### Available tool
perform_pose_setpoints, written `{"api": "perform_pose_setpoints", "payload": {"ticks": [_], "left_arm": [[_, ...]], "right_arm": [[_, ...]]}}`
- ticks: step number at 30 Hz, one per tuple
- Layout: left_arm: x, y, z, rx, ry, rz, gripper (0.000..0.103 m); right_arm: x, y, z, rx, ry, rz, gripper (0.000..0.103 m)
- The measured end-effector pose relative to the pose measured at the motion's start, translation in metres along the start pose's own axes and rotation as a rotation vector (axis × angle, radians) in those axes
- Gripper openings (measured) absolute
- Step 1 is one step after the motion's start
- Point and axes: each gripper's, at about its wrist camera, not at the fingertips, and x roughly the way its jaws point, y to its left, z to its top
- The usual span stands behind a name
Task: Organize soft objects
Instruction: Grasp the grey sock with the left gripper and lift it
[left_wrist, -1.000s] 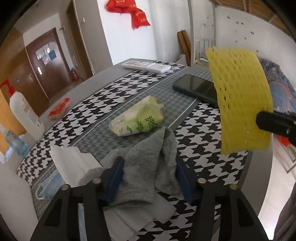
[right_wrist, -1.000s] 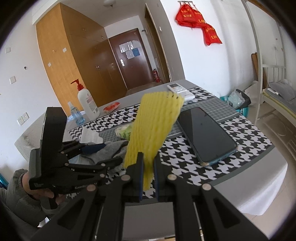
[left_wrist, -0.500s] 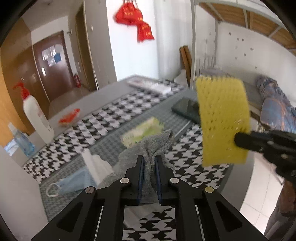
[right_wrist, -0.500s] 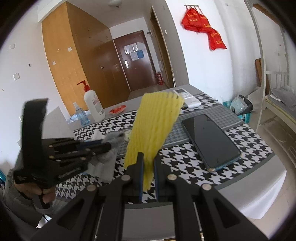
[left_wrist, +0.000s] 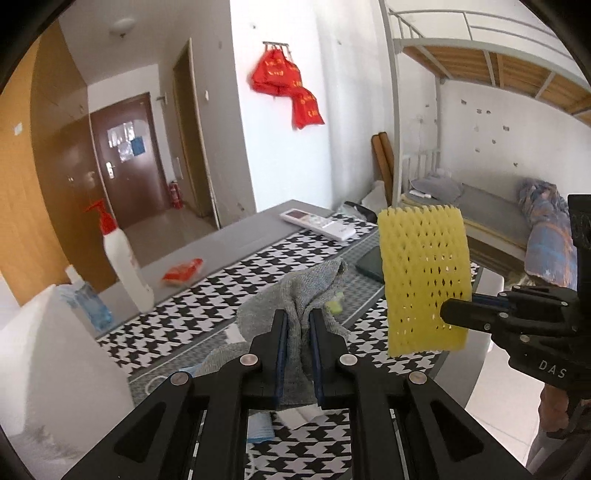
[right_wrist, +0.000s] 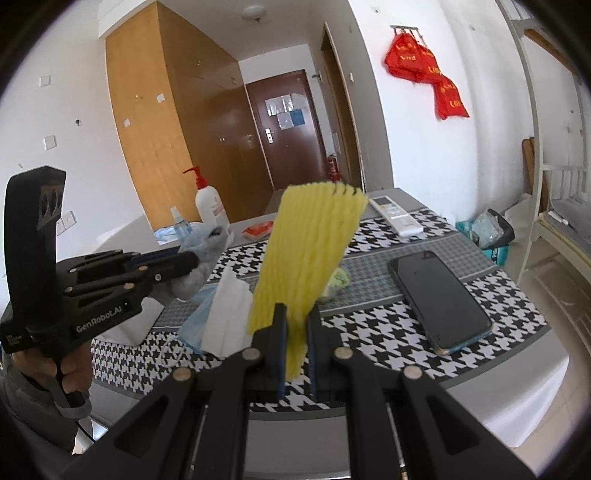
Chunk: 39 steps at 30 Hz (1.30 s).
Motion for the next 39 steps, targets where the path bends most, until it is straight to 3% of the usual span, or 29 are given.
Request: {"api": "perform_pose_setpoints", "payload": {"ticks": [39], "left_arm": [[-0.087, 0.067, -0.009, -0.086, -0.19, 0.145, 0.013]], "right_arm": [[-0.001, 0.084, 0.032, -0.132, -0.116, 0.067, 0.013]]}}
